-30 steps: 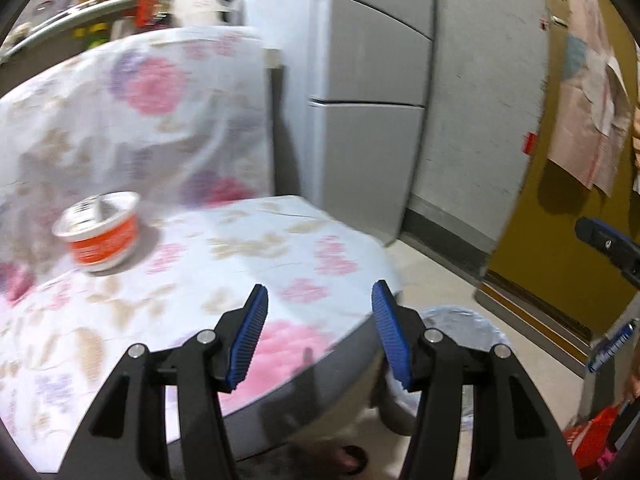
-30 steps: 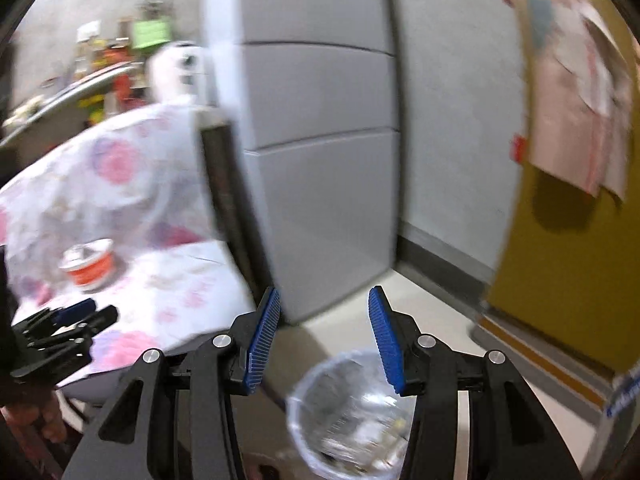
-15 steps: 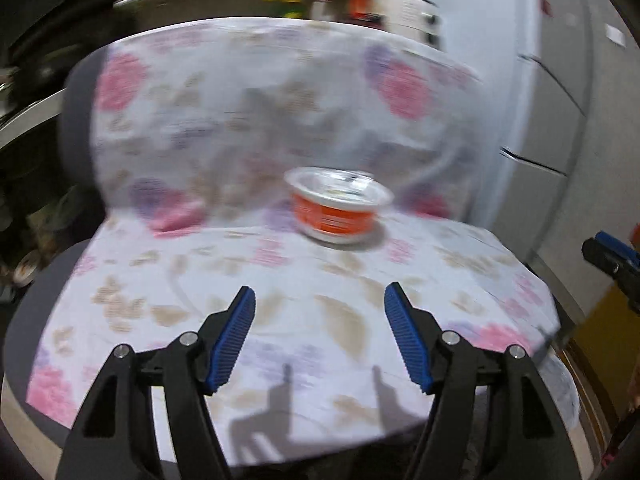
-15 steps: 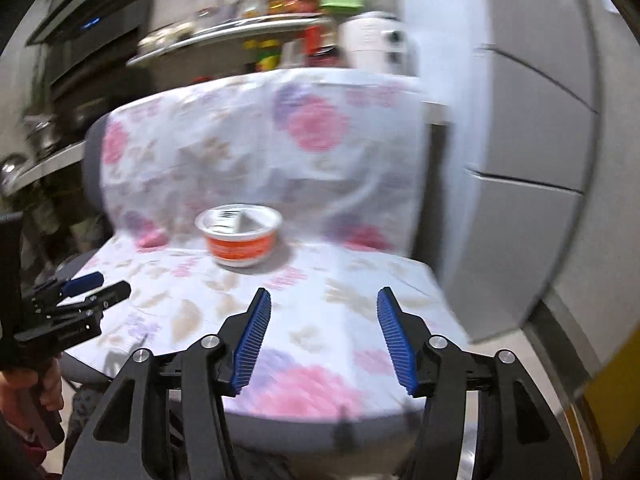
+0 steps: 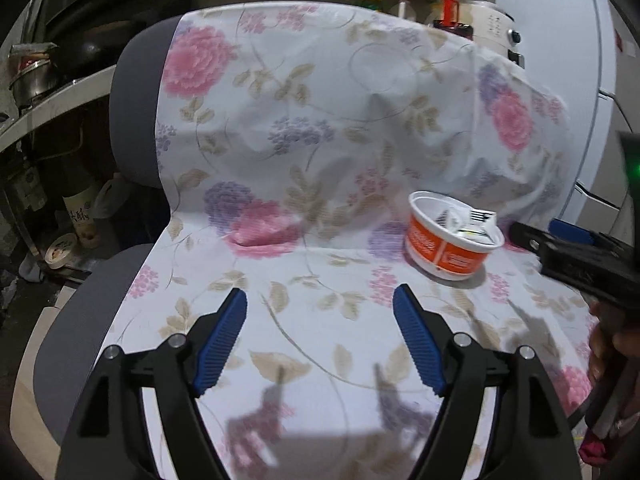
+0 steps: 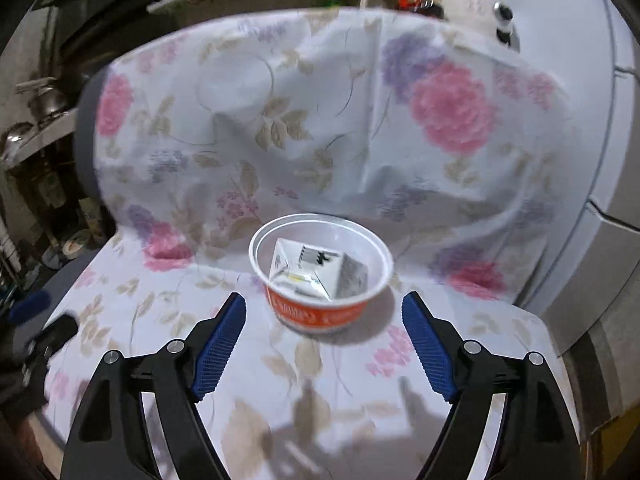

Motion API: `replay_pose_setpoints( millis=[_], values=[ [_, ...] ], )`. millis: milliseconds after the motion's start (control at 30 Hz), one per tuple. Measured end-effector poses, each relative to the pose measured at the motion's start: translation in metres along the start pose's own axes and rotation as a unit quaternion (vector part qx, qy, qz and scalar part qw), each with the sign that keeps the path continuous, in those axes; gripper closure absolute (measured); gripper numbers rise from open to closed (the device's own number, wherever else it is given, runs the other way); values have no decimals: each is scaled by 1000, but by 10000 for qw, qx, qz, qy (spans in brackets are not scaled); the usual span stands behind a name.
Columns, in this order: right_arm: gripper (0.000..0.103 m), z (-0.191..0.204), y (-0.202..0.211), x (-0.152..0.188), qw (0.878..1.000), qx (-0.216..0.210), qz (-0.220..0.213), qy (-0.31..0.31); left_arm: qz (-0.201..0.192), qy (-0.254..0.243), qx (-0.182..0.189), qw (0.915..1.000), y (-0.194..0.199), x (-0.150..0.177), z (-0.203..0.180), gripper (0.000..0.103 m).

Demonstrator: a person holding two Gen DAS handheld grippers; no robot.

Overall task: Collect trash
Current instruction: 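Grasp the milk carton with the right gripper while the left grasps the orange cup rim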

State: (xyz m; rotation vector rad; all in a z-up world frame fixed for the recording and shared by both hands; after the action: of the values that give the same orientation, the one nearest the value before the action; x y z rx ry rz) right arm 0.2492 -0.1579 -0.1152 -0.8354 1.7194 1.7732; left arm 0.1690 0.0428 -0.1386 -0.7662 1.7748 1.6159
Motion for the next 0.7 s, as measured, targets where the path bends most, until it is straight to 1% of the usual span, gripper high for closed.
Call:
replay_pose_setpoints(
  millis=[67,100,233,367,500,567,600,700],
  values=[
    [21,6,-21,-11,9998,83,192,-76,43,52,34,10000,-8,-3,7,29],
    [19,9,-33,-17,9994,155,305,-78,62,90,60,9999,-12,-4,11,29],
    [16,17,-66,-33,9970,347,677,-151,119,228,131,9996,-24,-4,25,29],
    [15,17,-85,-37,9934,521,977,-303,159,334,170,9992,-31,-3,33,29],
    [16,12,-97,-33,9895,630,1214,-468,225,415,201,9987,-36,0,38,29],
    [18,7,-101,-29,9880,513,1327,-603,238,437,204,9986,-37,1,39,29],
    [23,5,-101,-28,9876,411,1358,-675,250,454,216,9984,-36,2,40,29],
    [26,7,-89,-26,9899,385,1268,-496,259,459,231,9983,-34,3,38,29]
  ],
)
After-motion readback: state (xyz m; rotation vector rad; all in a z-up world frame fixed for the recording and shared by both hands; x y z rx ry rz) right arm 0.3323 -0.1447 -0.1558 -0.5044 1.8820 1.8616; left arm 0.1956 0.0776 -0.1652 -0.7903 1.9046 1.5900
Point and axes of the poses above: each gripper's, at about its wrist camera, not at the fingertips, and y roughly against the way its jaws point, z to its left, x to its underside, the point moved 2 cm from there along -y, roughly the way its jaws point, and after that the axes turned 3 degrees about z, right-handed, at the moved point
